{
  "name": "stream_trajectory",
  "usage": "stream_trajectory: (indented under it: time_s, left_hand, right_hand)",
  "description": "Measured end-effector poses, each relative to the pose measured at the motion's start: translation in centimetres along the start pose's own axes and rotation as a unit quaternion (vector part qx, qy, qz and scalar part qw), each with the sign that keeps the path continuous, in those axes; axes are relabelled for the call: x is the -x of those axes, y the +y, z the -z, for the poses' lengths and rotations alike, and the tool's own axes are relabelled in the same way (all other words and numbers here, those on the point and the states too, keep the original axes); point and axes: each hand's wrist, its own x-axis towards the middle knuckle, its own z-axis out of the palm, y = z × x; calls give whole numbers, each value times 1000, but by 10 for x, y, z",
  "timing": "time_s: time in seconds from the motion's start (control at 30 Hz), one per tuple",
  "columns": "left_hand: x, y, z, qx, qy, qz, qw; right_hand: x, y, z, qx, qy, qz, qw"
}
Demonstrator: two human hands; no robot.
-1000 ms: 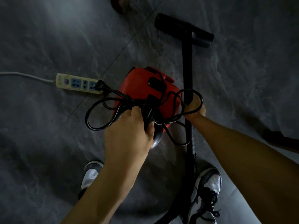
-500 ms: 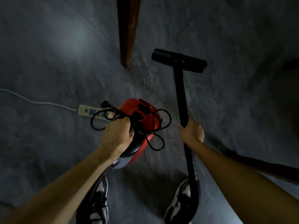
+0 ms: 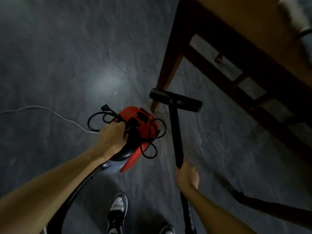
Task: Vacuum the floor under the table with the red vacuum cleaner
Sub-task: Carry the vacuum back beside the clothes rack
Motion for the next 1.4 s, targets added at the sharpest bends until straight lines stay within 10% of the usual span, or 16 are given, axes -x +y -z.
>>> stream_trajectory:
  time_s: [0.73,1.4]
  left_hand:
    - [216,-77,415,-117,170,163,965]
    - [222,-275,564,-115,192,200,954]
  right_hand:
    - [227,-314,301,-247,-96,201,943]
    - [298,-563,302,-336,-160,194,908]
